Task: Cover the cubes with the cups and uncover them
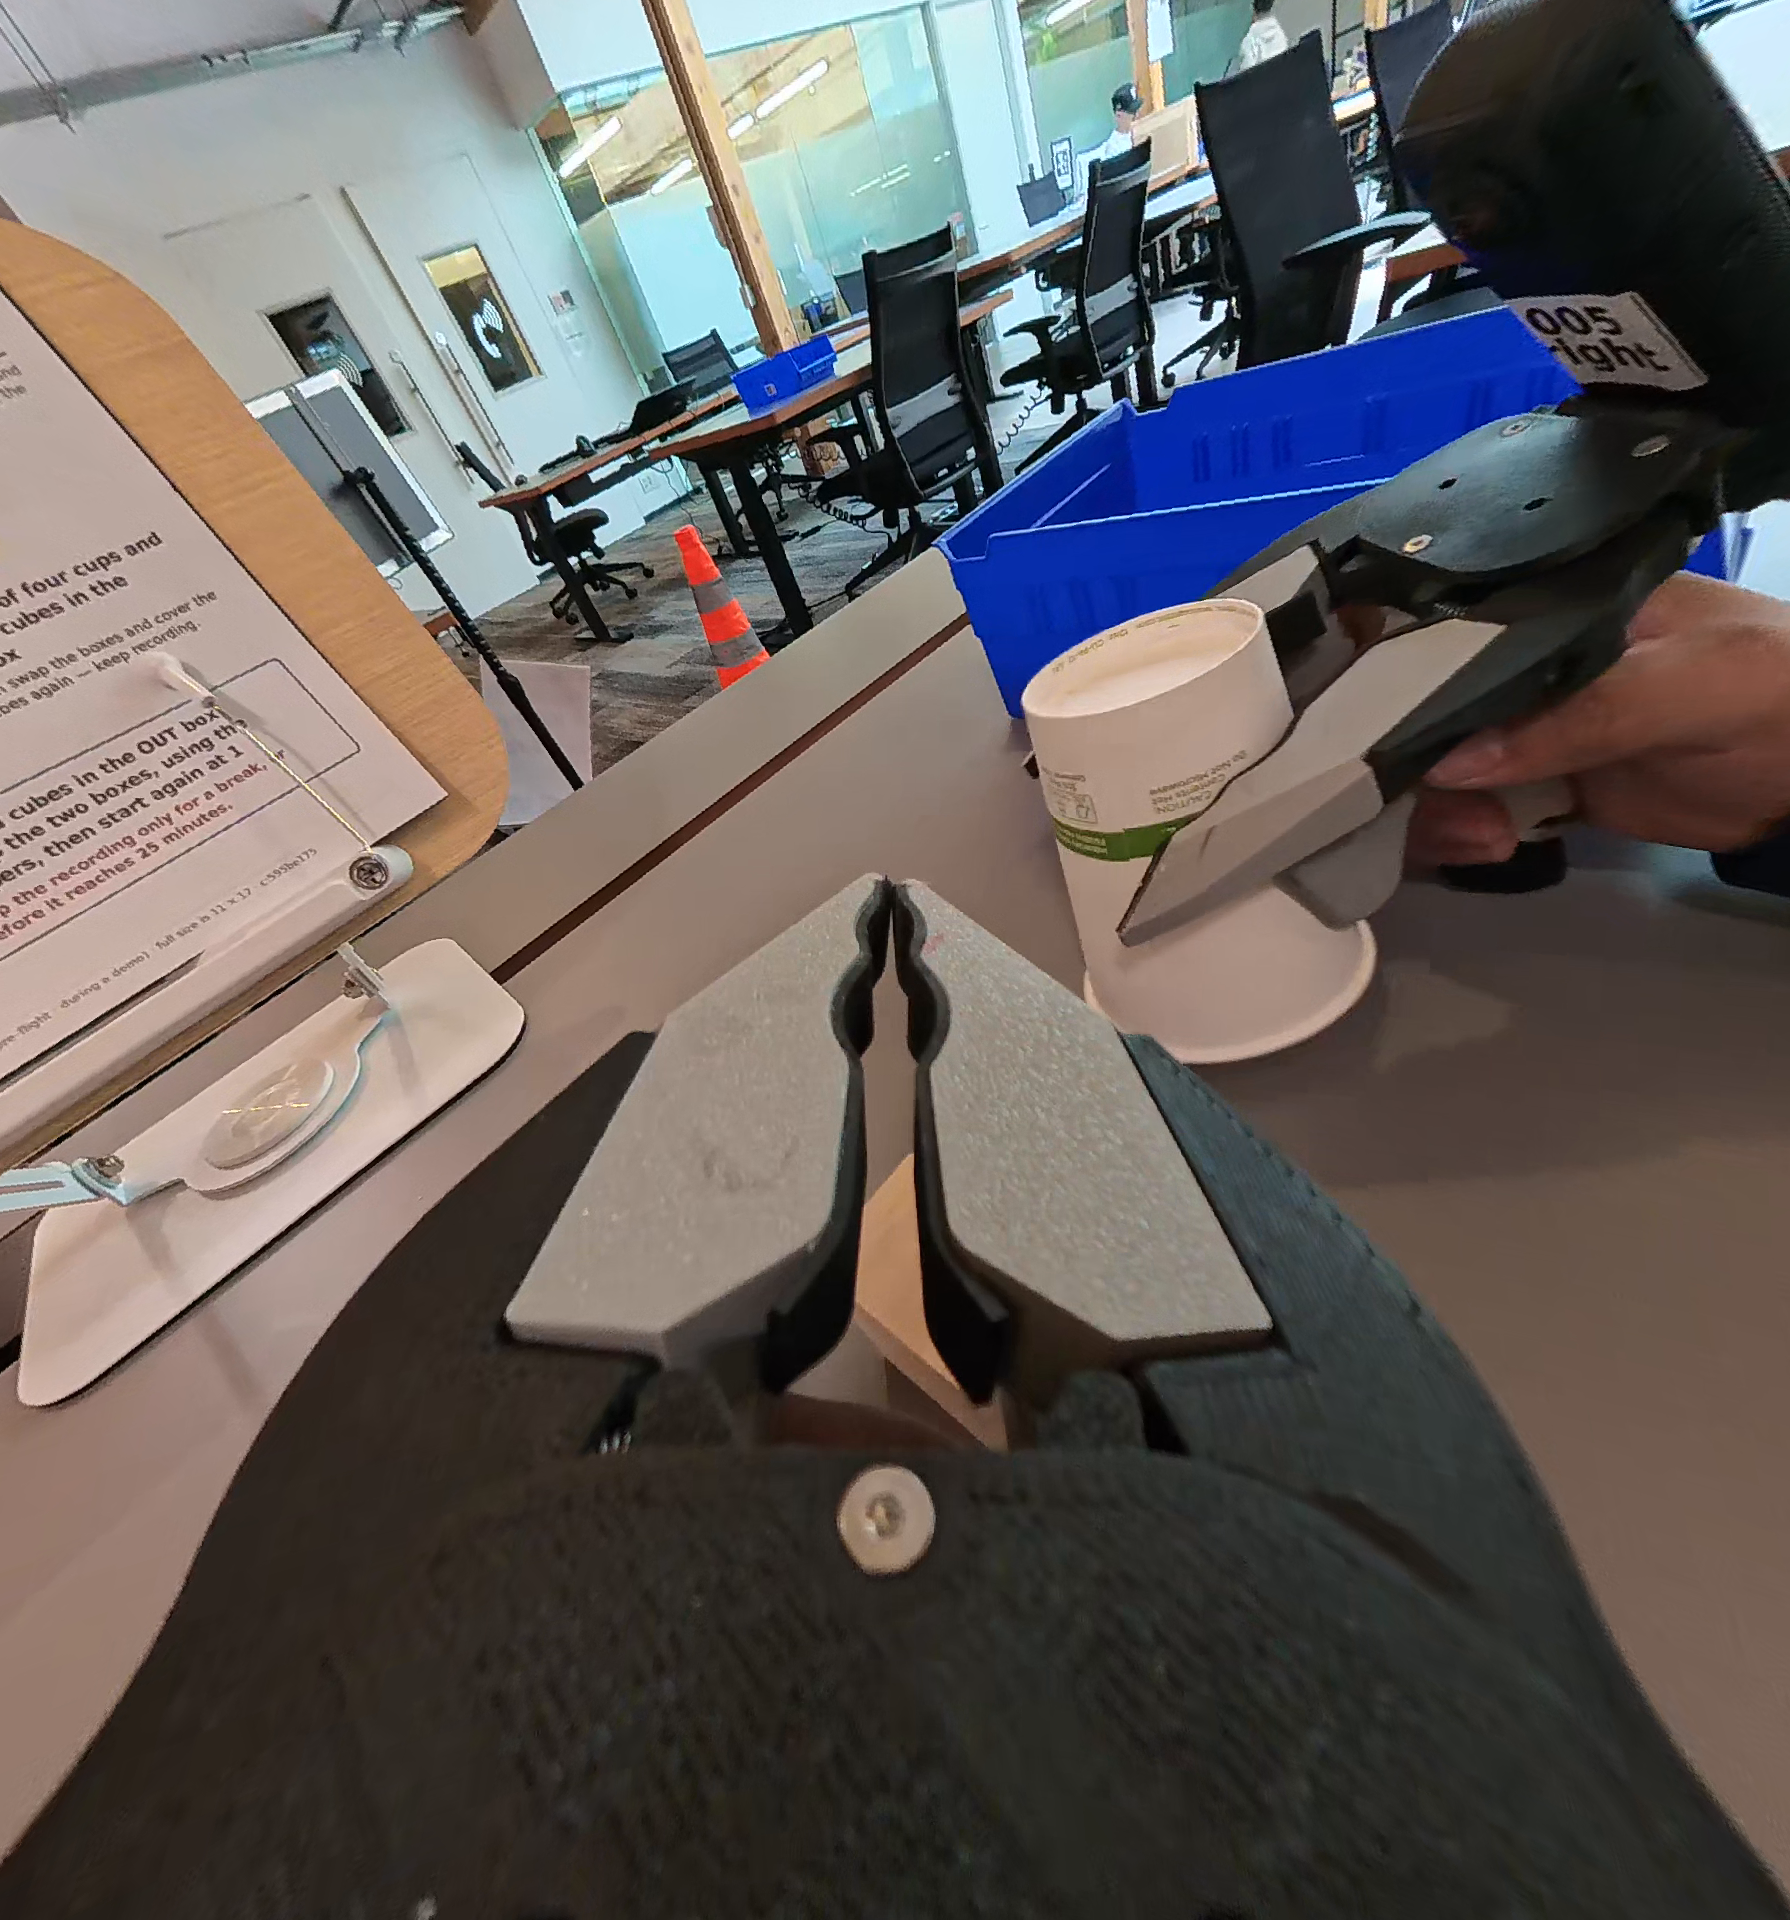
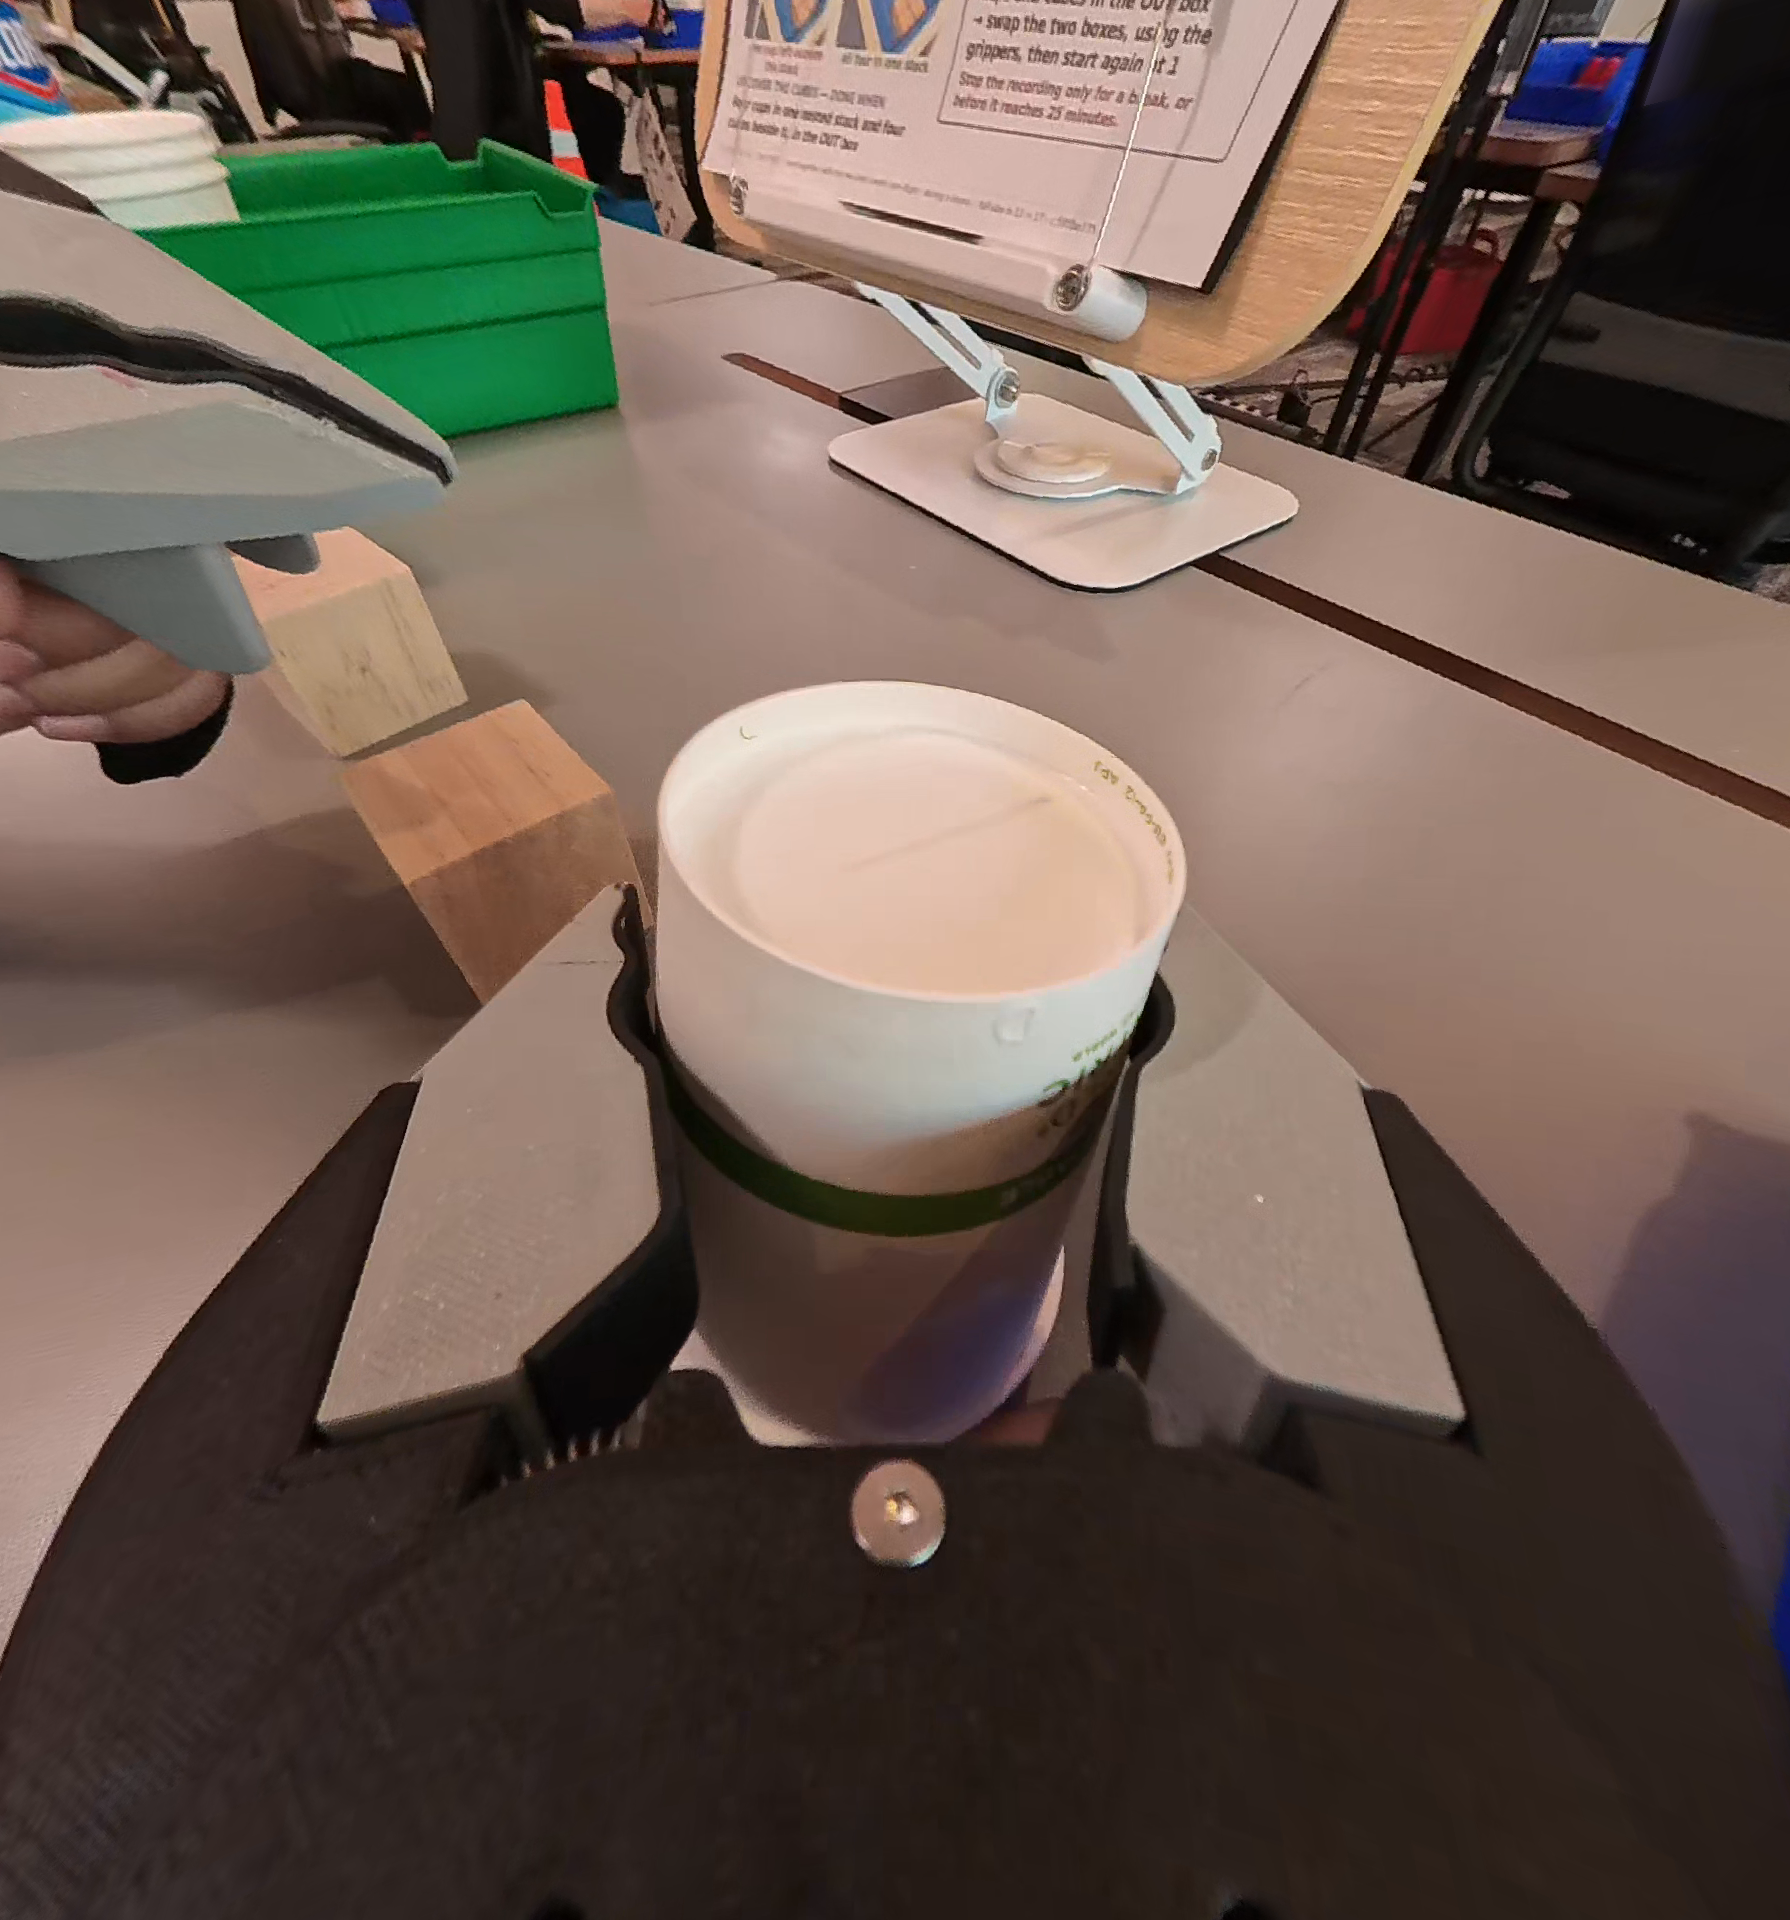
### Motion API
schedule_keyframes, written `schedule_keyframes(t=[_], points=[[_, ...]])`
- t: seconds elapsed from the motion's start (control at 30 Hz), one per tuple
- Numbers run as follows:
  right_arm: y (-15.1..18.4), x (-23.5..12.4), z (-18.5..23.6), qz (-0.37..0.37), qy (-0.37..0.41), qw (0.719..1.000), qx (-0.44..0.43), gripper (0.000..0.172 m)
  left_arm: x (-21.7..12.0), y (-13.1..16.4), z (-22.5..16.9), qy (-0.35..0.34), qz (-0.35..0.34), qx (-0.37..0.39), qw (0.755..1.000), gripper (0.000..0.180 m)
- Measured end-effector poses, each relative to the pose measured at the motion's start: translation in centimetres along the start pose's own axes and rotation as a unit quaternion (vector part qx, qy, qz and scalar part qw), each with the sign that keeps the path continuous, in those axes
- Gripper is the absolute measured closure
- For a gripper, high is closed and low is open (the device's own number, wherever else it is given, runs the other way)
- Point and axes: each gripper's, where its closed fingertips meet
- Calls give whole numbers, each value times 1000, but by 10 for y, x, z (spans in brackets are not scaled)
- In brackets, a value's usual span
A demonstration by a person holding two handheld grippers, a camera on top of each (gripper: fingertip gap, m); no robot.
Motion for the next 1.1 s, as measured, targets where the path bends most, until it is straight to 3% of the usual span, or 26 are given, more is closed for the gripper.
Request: schedule_keyframes(t=[0.27,0.5,0.7,0.8,0.97,1.1], points=[[-16,-7,4,-32,6,999,-25,76,-1,-2,4,-9,-3,-7,1000,180],[-63,-35,20,-143,10,987,-67,73,-1,-1,7,-14,-3,-14,1000,180],[-105,-76,10,-239,99,964,-67,76,-3,0,15,-19,-5,-33,999,179],[-110,-81,9,-248,112,960,-66,78,-6,-5,18,-12,-11,-60,998,176],[-111,-79,19,-248,101,961,-64,87,-27,-13,35,-22,-26,-94,995,174],[-119,-86,30,-263,90,958,-71,87,-72,-19,44,7,-40,-153,987,162]])
Point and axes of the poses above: each gripper's, where its closed fingertips meet, x out along the fingers, y out of its underside, z = x × y across the jaws, and after that the axes turned 2 degrees about y, right-handed
